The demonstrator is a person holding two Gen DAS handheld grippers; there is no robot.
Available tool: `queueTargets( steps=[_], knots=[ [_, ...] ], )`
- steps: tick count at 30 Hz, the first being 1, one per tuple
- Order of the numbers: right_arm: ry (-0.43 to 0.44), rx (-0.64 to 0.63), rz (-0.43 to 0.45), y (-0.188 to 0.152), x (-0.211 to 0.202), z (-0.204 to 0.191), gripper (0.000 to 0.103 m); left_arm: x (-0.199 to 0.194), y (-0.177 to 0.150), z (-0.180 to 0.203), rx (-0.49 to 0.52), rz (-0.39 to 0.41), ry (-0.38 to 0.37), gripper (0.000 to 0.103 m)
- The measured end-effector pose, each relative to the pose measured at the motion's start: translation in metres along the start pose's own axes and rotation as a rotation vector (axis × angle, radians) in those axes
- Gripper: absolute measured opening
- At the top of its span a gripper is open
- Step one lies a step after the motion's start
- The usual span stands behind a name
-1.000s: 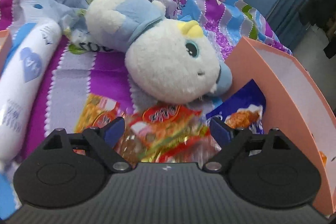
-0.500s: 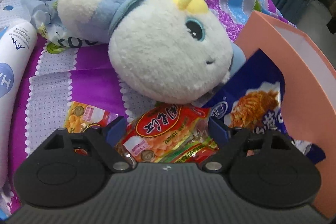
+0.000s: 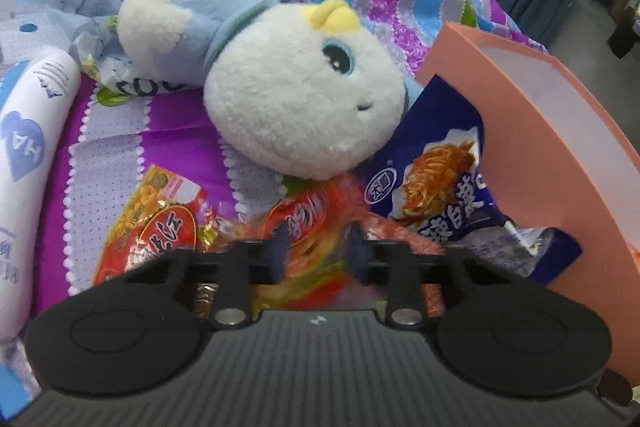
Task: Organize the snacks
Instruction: 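Grasp the red-orange snack packet with left tool while right grasps brown wrapper, then lift the red packet with left tool while right lifts the brown wrapper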
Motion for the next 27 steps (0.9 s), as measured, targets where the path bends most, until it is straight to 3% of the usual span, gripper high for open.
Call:
queueTargets(
  steps=[2,5,6,10,14,17,20,27],
  knots=[
    [0.015,-0.041,0.016,0.002,-0.004,-0.005,0.018,-0.004,0.001,-0.004,-0.014,0.011,0.007,0.007],
    [0.033,-0.094,0.024,0.006,-0.005,-0.012,0.044,-0.006,-0.002,-0.010,-0.029,0.007,0.016,0.004],
    [0.043,-0.110,0.029,0.007,-0.005,-0.015,0.046,-0.007,-0.003,-0.012,-0.032,0.008,0.019,0.004],
    [0.040,-0.203,-0.006,0.008,0.010,-0.024,0.046,-0.017,-0.008,-0.017,-0.041,0.026,0.042,0.002],
    [-0.040,-0.288,-0.015,0.005,0.027,-0.025,0.045,-0.031,-0.012,-0.023,-0.063,0.035,0.040,0.001],
    [-0.036,-0.319,-0.026,0.002,0.035,-0.028,0.045,-0.042,-0.016,-0.024,-0.083,0.042,0.039,0.001],
    [-0.035,-0.321,-0.012,0.006,0.031,-0.030,0.040,-0.055,-0.020,-0.023,-0.102,0.052,0.039,0.001],
    [-0.016,-0.316,-0.007,0.008,-0.004,-0.027,0.039,-0.091,-0.043,-0.015,-0.129,0.061,0.037,0.001]
  ],
)
Point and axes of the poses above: each gripper's, at about its wrist camera, not at the fingertips, and x roughly the way its jaws point, z to its right, y to its top, the point moved 8 cm from there along x, roughly the way its jaws point, and after that the axes turned 3 degrees about x, right-handed, at the moved point
